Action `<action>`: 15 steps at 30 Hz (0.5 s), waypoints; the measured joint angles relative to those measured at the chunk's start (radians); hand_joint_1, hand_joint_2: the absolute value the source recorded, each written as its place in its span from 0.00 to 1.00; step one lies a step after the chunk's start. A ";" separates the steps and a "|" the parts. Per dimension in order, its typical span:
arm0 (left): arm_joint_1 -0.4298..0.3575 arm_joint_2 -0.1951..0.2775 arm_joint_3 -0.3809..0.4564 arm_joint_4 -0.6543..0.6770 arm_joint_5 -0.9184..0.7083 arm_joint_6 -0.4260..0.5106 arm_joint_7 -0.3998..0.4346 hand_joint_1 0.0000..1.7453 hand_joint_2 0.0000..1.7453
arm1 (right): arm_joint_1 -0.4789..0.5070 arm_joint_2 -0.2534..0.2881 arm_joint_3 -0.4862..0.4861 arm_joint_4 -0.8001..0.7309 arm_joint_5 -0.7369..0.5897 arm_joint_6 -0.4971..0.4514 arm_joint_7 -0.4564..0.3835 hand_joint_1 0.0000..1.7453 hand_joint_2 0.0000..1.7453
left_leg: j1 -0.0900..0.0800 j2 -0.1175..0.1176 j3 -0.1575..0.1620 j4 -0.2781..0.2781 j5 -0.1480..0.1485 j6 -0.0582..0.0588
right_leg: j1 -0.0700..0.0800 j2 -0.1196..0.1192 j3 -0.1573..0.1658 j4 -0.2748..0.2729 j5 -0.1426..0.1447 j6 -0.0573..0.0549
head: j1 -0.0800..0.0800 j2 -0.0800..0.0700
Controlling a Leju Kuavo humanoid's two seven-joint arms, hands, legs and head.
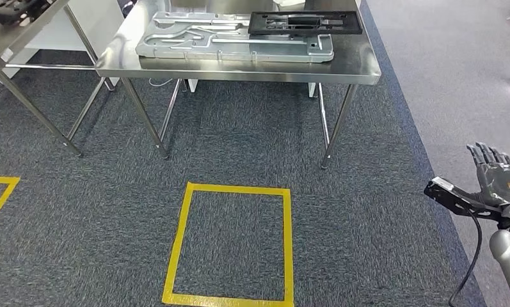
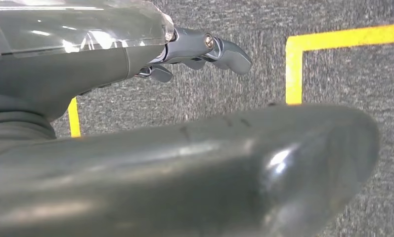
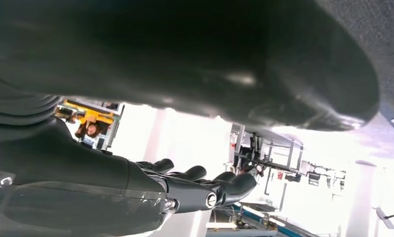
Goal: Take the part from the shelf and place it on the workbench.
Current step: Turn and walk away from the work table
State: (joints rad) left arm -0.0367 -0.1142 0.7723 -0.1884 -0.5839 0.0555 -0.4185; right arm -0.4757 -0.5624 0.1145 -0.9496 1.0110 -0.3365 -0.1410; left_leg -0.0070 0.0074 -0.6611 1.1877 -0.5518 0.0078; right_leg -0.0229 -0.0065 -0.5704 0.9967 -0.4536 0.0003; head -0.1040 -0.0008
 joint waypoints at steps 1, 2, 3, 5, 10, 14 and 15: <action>0.001 0.000 0.000 0.000 0.000 0.001 0.001 0.00 0.25 | 0.000 0.004 0.001 0.002 0.001 -0.002 0.000 0.00 0.00 | 0.002 0.000 -0.026 0.066 -0.031 -0.002 | 0.001 0.002 -0.004 0.001 0.001 -0.001 | 0.000 0.000; 0.002 0.000 0.001 0.000 -0.001 0.003 0.004 0.00 0.50 | 0.000 0.008 0.002 0.004 0.003 -0.004 0.000 0.00 0.00 | 0.003 0.000 -0.042 0.110 -0.045 -0.003 | 0.002 0.005 -0.007 0.001 0.003 -0.002 | 0.000 0.000; 0.003 -0.001 0.002 0.000 -0.001 0.004 0.006 0.00 0.75 | 0.000 0.014 0.003 0.006 0.007 -0.006 0.000 0.00 0.00 | 0.003 -0.001 -0.040 0.116 -0.039 -0.002 | 0.003 0.009 -0.009 0.002 0.004 -0.002 | 0.000 0.000; 0.004 -0.001 0.004 0.000 0.000 0.003 0.008 0.00 1.00 | -0.002 0.025 0.006 0.009 0.015 -0.007 0.000 0.00 0.00 | 0.002 -0.005 0.020 0.011 0.020 0.007 | 0.004 0.016 -0.009 0.004 0.006 0.000 | 0.000 0.000; 0.005 0.004 0.008 0.000 0.000 -0.022 0.017 0.00 0.75 | 0.016 0.024 0.009 -0.001 -0.005 -0.009 0.010 0.00 0.00 | -0.003 -0.029 0.115 -0.183 0.078 0.028 | 0.006 0.027 -0.016 0.005 0.013 0.023 | 0.000 0.000; 0.006 0.003 0.014 0.000 -0.001 -0.034 0.023 0.00 0.00 | 0.042 0.004 0.008 -0.023 -0.019 -0.009 0.012 0.00 0.00 | 0.004 -0.016 0.118 -0.207 0.093 0.049 | 0.000 0.018 -0.057 0.083 -0.036 0.041 | 0.000 0.000; 0.006 0.003 0.015 0.000 -0.002 -0.037 0.023 0.00 0.00 | 0.049 0.001 0.007 -0.028 -0.021 -0.008 0.013 0.00 0.00 | 0.003 -0.013 0.117 -0.208 0.092 0.052 | 0.000 0.016 -0.088 0.145 -0.066 0.045 | 0.000 0.000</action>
State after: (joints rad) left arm -0.0309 -0.1110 0.7874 -0.1884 -0.5857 0.0186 -0.3955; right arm -0.4269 -0.5615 0.1218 -0.9775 0.9902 -0.3447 -0.1276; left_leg -0.0037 -0.0054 -0.5436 0.9793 -0.4596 0.0601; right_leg -0.0227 0.0091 -0.6580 1.1420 -0.5200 0.0452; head -0.1038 -0.0008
